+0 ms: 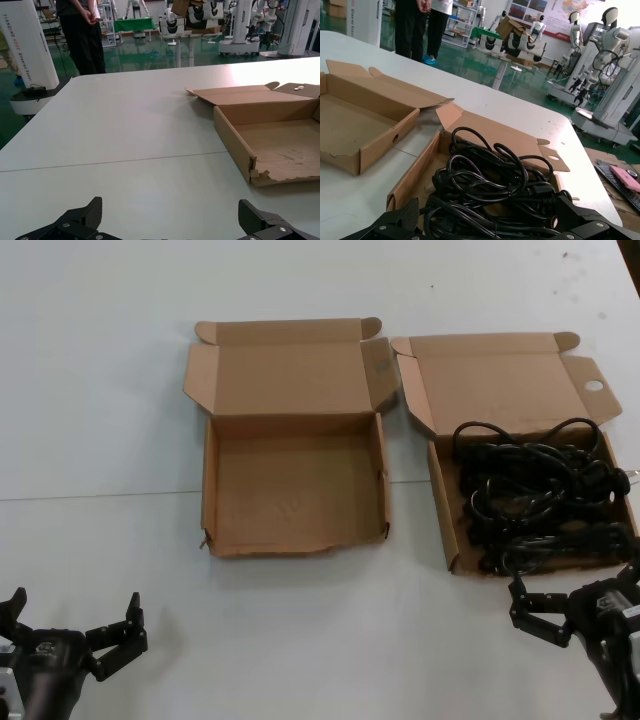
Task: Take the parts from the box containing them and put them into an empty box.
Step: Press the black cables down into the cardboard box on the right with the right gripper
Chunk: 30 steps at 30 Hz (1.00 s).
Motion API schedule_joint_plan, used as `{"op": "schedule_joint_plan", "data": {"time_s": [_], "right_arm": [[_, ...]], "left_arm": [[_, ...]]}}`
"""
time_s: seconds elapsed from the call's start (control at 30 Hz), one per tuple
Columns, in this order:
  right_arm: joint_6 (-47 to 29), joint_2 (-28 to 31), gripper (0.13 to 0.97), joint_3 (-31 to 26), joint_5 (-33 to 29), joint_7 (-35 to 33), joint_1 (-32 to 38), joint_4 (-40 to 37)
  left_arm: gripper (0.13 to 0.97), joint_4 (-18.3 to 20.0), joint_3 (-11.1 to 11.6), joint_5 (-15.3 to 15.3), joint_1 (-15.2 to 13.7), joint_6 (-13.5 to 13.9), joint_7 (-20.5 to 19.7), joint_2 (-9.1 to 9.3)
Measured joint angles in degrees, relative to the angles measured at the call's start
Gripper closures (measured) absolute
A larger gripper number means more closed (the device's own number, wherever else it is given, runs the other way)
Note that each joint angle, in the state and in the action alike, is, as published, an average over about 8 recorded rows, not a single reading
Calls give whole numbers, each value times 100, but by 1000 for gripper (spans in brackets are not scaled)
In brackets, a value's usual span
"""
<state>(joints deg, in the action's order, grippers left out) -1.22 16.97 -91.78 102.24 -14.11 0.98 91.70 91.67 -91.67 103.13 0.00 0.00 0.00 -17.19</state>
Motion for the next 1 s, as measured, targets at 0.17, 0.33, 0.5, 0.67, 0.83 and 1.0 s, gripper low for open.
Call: {"op": "schedule_joint_plan", "data": {"time_s": [0.17, 0.33, 0.5, 0.67, 0.83, 1.0], "right_arm": [[0, 0, 129, 0, 0, 0, 0, 0], [0, 0, 129, 0, 0, 0, 0, 0], [0, 0, 129, 0, 0, 0, 0, 0], [0, 0, 129, 0, 0, 0, 0, 0], [0, 0, 129, 0, 0, 0, 0, 0], [0, 0, 129, 0, 0, 0, 0, 0]], "left_arm": [[132, 0, 0, 0, 0, 0, 0, 0], [132, 0, 0, 0, 0, 0, 0, 0], [132, 0, 0, 0, 0, 0, 0, 0], [132, 0, 0, 0, 0, 0, 0, 0], [134, 0, 0, 0, 0, 0, 0, 0], [136, 0, 0, 0, 0, 0, 0, 0]]}}
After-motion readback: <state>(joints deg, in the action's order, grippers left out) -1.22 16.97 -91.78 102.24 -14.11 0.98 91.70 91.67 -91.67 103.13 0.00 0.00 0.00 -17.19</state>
